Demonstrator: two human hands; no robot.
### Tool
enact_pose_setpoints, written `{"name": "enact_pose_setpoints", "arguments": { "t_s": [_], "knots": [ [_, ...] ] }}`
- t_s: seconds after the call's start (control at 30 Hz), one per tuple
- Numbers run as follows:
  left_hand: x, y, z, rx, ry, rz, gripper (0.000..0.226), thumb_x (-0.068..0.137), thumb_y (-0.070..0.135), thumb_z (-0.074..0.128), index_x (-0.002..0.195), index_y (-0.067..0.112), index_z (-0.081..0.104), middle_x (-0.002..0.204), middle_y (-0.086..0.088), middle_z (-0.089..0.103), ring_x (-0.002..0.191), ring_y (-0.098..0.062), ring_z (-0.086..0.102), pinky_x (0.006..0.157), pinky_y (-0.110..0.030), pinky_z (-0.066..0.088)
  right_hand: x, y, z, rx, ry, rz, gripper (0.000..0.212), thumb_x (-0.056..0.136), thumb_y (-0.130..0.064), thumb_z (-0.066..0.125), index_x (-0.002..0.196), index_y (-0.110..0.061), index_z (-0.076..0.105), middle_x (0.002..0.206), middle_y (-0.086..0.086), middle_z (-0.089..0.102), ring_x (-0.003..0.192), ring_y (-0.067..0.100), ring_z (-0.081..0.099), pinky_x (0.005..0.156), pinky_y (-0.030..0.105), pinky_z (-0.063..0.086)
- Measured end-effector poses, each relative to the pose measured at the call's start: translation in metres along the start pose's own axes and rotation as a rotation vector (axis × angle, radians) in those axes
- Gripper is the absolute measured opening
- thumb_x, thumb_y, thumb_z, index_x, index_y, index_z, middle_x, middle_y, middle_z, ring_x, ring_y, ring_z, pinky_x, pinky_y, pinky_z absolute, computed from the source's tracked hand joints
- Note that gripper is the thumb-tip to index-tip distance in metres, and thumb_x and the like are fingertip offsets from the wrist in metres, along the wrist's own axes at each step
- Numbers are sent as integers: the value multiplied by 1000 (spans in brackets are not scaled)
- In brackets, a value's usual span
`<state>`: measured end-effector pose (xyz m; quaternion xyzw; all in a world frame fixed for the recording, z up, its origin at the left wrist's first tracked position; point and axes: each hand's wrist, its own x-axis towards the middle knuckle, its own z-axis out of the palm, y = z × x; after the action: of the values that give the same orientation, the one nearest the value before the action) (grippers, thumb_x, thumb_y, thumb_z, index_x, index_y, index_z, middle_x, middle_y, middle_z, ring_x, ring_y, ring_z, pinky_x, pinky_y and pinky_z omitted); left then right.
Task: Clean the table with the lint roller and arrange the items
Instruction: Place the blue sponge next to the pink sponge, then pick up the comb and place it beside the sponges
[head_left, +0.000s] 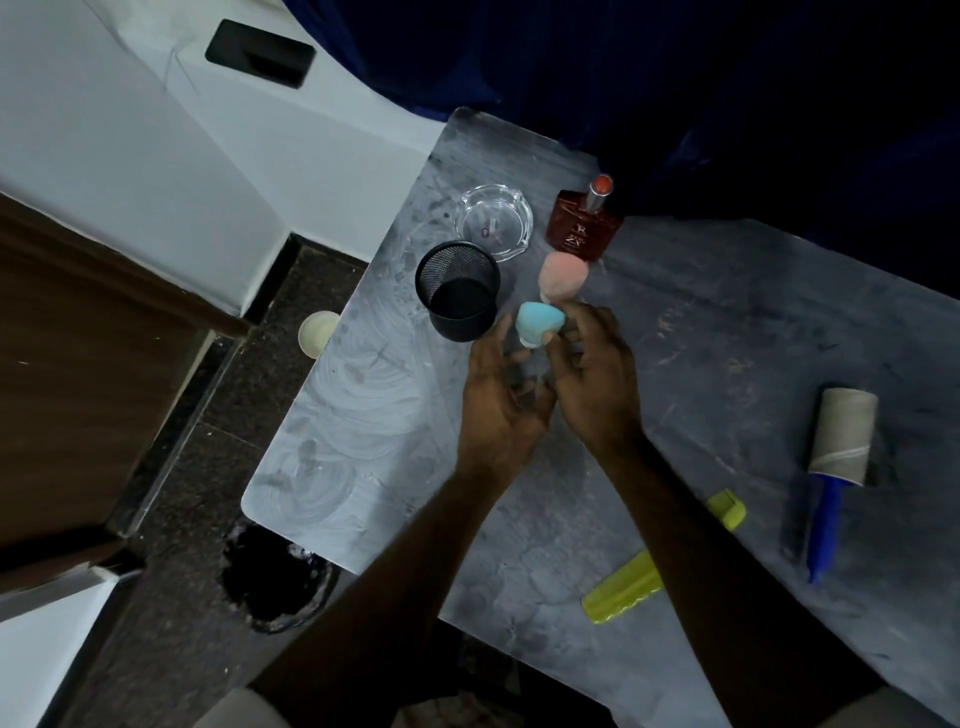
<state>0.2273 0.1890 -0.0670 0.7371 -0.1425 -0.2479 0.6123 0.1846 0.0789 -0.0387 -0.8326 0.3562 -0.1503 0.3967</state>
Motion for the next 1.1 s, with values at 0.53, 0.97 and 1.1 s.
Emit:
{"name": "enact_pose_setpoints", "arguments": {
  "t_s": [0.53, 0.97, 1.1],
  "knots": [
    [-98, -5, 11, 501, -291, 25, 27, 83, 31, 75, 110, 30, 77, 100, 14, 78, 76, -10, 73, 73, -32, 63, -77, 73, -88, 81, 154, 244, 43, 89, -5, 64, 130, -16, 60, 121, 5, 67, 99, 19, 70, 86, 44, 61],
    [-168, -12, 65, 1219, -482, 362, 46, 82, 65, 69, 112, 31, 67, 109, 6, 66, 82, -25, 75, 53, -34, 54, -143, 127, -152, 136, 218, 335, 42, 88, 1, 61, 127, -14, 62, 118, 8, 70, 97, 22, 71, 85, 43, 61],
    [-175, -12, 71, 1245, -434, 257, 46, 82, 60, 74, 118, 33, 64, 114, 7, 63, 84, -27, 75, 55, -38, 55, -155, 134, -159, 116, 207, 337, 42, 88, -3, 62, 128, -17, 62, 116, 4, 71, 98, 17, 71, 85, 32, 60]
  ]
}}
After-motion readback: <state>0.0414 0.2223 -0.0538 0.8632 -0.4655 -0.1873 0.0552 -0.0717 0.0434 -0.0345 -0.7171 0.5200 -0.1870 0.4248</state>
